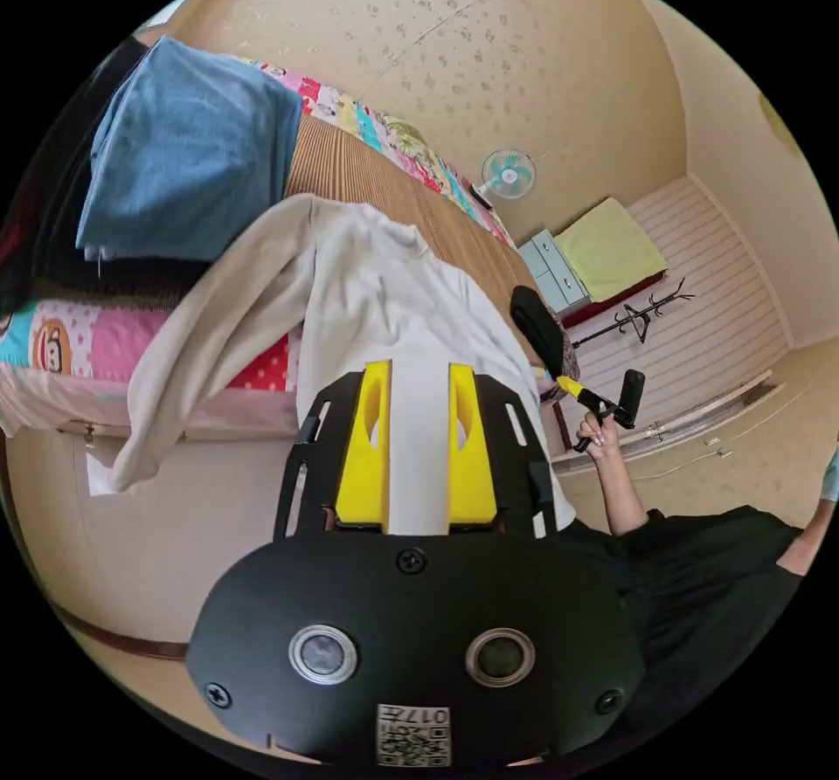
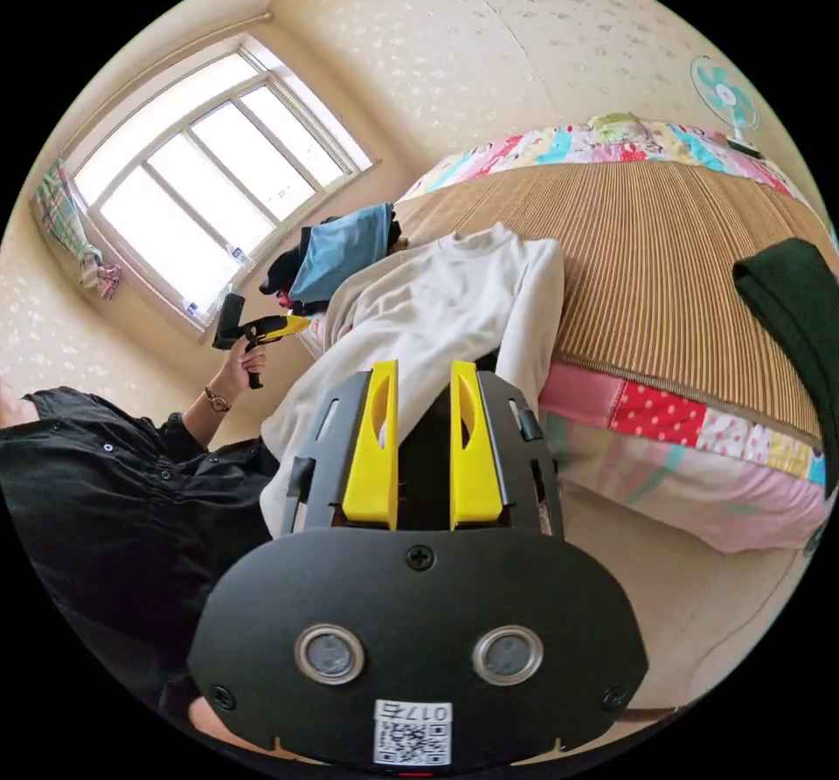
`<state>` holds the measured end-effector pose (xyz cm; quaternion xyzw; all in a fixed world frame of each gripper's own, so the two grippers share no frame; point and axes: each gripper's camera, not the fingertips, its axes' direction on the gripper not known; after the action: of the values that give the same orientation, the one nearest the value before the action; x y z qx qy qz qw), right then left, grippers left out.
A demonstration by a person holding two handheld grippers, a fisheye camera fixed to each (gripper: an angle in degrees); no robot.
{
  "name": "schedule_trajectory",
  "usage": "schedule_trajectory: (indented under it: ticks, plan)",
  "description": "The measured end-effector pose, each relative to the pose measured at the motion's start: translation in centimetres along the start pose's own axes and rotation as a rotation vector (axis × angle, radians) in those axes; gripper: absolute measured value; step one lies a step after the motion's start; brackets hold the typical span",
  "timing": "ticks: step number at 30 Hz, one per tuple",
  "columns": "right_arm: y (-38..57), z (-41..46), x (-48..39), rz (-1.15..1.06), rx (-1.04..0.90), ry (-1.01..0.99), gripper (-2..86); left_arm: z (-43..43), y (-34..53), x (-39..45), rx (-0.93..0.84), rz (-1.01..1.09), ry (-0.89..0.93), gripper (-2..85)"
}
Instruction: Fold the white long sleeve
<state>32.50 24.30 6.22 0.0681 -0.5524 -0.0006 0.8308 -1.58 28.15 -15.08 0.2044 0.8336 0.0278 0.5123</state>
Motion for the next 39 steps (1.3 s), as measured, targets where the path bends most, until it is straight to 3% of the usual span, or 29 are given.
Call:
schedule_trajectory:
  ticks: [4, 8, 10, 12, 14, 16, 19, 22, 25, 31, 33, 35, 39]
  plan:
    - [8.4, 0.1, 0.2, 0.133, -0.133, -0.088, 12.3, -1.0, 6.1, -3.5, -0.134, -0.118, -0.004, 12.7]
    - [10.9, -4.2, -0.2, 0.229, 0.097, -0.275, 11.6, -4.0, 8.8, -7.5, -0.082, -0.259, 0.085, 13.8]
    - [9.9, -4.4, 0.5, 0.282, 0.104, -0.289, 9.1, -3.5, 8.9, -9.6, -0.149, -0.293, 0.108, 14.2]
    - [8.3, -4.7, 1.1, 0.31, 0.07, -0.22, 5.5, -2.5, 9.2, -11.9, -0.223, -0.394, 0.228, 14.9]
    - [5.4, -7.1, 1.2, 0.257, 0.007, -0.265, 4.3, -4.4, 9.7, -12.5, -0.083, -0.437, 0.484, 14.3]
    - [4.4, -11.5, 1.4, 0.182, 0.079, -0.331, 3.8, -6.8, 9.5, -12.0, -0.034, -0.444, 0.522, 14.3]
    - [5.3, -20.1, 4.3, 0.135, 0.232, -0.489, 3.3, -11.3, 8.7, -10.0, 0.004, -0.388, 0.512, 14.2]
    - [6.8, -25.7, 5.6, 0.069, 0.167, -0.337, 3.1, -14.5, 8.2, -8.5, -0.017, -0.353, 0.538, 15.1]
    - [7.5, -27.8, 7.3, 0.137, 0.045, -0.166, 3.0, -16.0, 7.8, -7.0, -0.09, -0.321, 0.48, 16.1]
    - [7.0, -32.1, 12.2, 0.272, 0.127, -0.277, 2.8, -16.3, 7.9, -3.7, -0.24, -0.272, 0.44, 10.9]
    - [6.7, -35.5, 13.8, 0.256, 0.233, -0.395, 2.7, -19.3, 7.8, -2.4, -0.211, -0.21, 0.444, 5.9]
    - [5.7, -40.7, 14.7, 0.181, 0.312, -0.46, 2.6, -24.6, 7.3, 0.7, -0.162, -0.046, 0.566, 3.5]
    - [3.3, -47.3, 14.1, -0.035, 0.233, -0.446, 2.6, -31.3, 7.1, 6.8, -0.227, 0.212, 0.607, 3.4]
